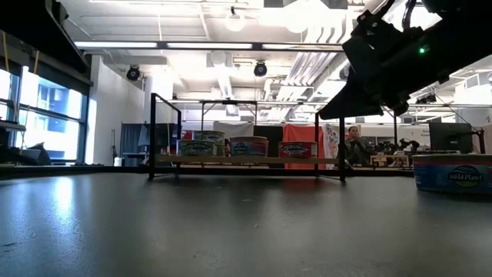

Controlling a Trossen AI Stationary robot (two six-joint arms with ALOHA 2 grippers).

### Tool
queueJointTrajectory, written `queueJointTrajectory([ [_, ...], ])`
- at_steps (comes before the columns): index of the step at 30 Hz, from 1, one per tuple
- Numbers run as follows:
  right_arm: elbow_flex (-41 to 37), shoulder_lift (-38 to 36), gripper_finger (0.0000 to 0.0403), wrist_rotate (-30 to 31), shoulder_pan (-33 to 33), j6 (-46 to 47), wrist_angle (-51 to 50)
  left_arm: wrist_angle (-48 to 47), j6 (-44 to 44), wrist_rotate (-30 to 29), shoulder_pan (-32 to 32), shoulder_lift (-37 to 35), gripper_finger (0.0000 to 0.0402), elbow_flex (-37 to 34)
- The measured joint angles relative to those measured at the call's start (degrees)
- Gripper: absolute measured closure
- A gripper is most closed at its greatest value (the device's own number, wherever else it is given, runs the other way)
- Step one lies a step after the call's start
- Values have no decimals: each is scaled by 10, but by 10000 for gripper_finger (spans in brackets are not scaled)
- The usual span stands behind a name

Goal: Stack canned seafood by type on shelf
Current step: Stack the blue-pink tuna can on top of other blue-pink tuna can on the shelf

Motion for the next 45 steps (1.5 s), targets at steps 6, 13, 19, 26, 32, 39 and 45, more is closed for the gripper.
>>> queueJointTrajectory([
  [6, 0, 0, 402, -1, -9, -41, 34, 60, 50, 2, -4, 29, 307, 0],
  [13, 0, 0, 402, -42, -16, -105, 73, 147, 85, -2, -9, 17, 307, -38],
  [19, 0, -19, 390, -80, -16, -192, 78, 316, 101, 6, 11, 4, 308, -141],
  [26, 1, -151, 314, -154, -1, -150, -101, 581, 228, 4, 59, 8, 308, -231],
  [32, 1, -254, 261, -260, 34, -15, -317, 694, 342, 4, 93, 8, 308, -252],
  [39, -1, -237, 271, -222, 59, 201, -523, 712, 376, 6, 121, 8, 308, -252],
  [45, -2, -178, 305, -284, 45, 268, -581, 715, 376, 7, 125, 8, 308, -252],
])
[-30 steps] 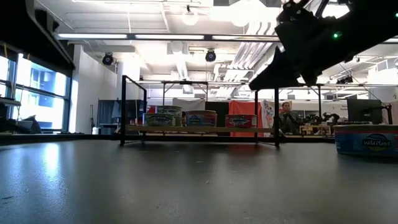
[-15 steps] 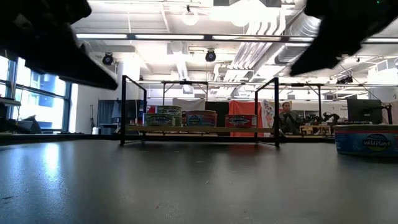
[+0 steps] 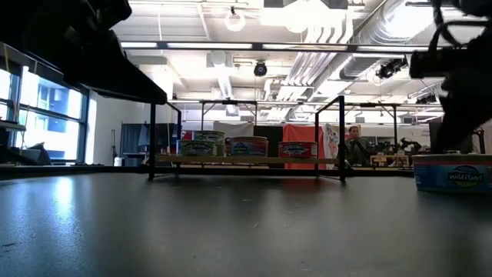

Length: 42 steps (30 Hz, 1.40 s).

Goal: Stack canned seafood by type on shelf
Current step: Stack the blue-pink tuna can on top of other blue-pink tuna can on the shelf

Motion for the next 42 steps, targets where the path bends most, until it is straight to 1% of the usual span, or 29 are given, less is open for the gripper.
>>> queueJointTrajectory([
  [1, 0, 12, 312, -12, -3, -18, 14, 0, 0, 0, 0, 0, 308, 0],
  [3, 2, 38, 327, -17, -10, -61, 57, 0, 0, 0, -1, 0, 308, 0],
  [6, 4, 79, 350, -13, -24, -127, 166, 1, 0, 0, -2, 0, 308, 0],
  [10, 1, 130, 381, -30, -61, -230, 364, 4, -1, 0, -2, 0, 308, 0],
  [13, 0, 182, 398, -43, -101, -290, 550, 7, -1, 0, -2, 0, 308, 0],
  [17, 13, 275, 399, -26, -148, -355, 784, 8, -1, 0, -2, 0, 308, 0],
  [18, 22, 296, 398, -26, -156, -376, 830, 8, -1, 0, -2, 0, 308, 0],
  [20, 42, 328, 397, -31, -165, -425, 884, 8, -1, 0, -2, 0, 308, 0],
  [23, 70, 339, 396, -33, -169, -474, 875, 8, 0, 4, -2, 0, 308, 0],
  [26, 83, 320, 396, -32, -168, -502, 825, 14, 14, 27, 1, 0, 308, 0],
  [28, 85, 292, 396, -31, -161, -510, 779, 37, 25, 68, 8, 6, 308, 0],
  [30, 86, 258, 396, -31, -150, -514, 722, 76, 62, 136, 23, 20, 308, 0],
  [32, 86, 225, 396, -34, -136, -514, 656, 112, 105, 190, 41, 40, 308, 0],
  [35, 86, 185, 396, -40, -114, -514, 576, 156, 170, 233, 75, 79, 308, 12],
  [39, 80, 169, 396, -26, -88, -512, 557, 160, 270, 309, 117, 126, 298, 58],
  [42, 80, 175, 396, -13, -78, -509, 557, 126, 333, 356, 141, 151, 286, 95],
])
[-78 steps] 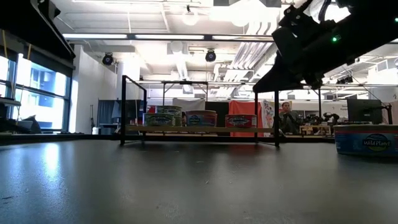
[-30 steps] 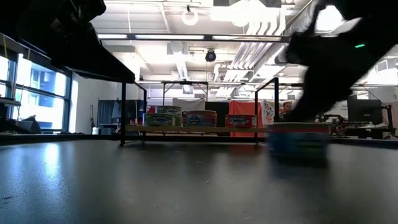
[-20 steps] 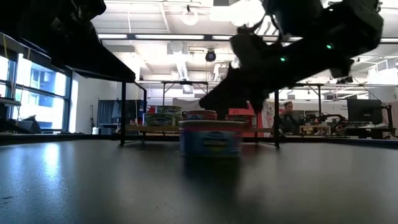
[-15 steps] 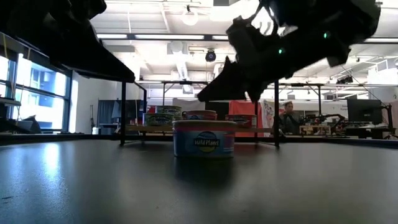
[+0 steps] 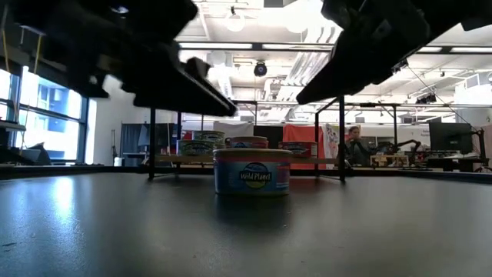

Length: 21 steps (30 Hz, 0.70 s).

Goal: Stack canned seafood by type on shelf
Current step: Stack the blue-pink tuna can on top of other blue-pink tuna can on the shelf

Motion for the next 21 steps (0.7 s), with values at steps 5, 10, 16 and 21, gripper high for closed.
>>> queueJointTrajectory([
  [5, 0, 17, 396, 1, 2, 11, -1, -98, 85, 20, 22, 31, 278, 49],
  [10, 0, 30, 396, 4, 2, 12, 3, -122, 138, 17, 24, 53, 285, 65],
  [16, 0, 34, 396, 5, 2, 11, 8, -136, 144, -3, 24, 57, 340, 66],
  [21, 0, 17, 396, -16, 25, -5, 13, -146, 144, -46, 24, 56, 395, 66],
])
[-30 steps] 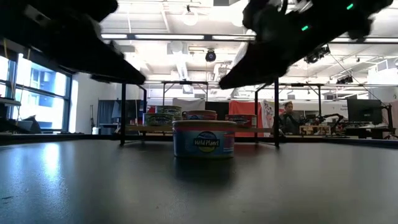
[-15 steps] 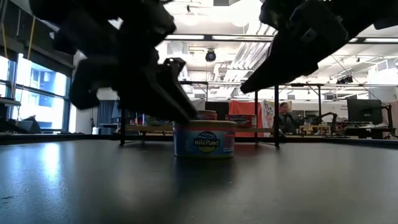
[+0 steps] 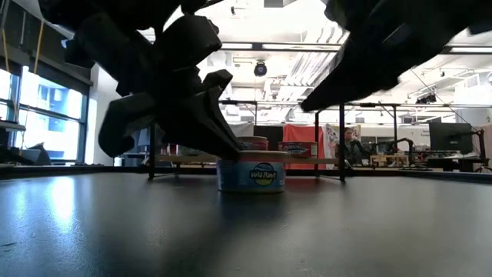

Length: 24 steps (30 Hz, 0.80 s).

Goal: Stack canned seafood by type on shelf
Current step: Stack the blue-pink tuna can on top of other blue-pink tuna can on the shelf

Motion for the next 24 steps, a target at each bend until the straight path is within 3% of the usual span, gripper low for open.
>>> queueJointTrajectory([
  [10, 0, -38, 396, 56, 76, -34, -4, -22, 33, -49, -21, -40, 400, -5],
  [15, 0, -38, 396, 77, 84, -31, -15, -14, 47, -63, -26, -73, 401, -4],
  [24, 0, -38, 396, 92, 84, -29, -27, -15, 75, -143, -50, -103, 401, 8],
])
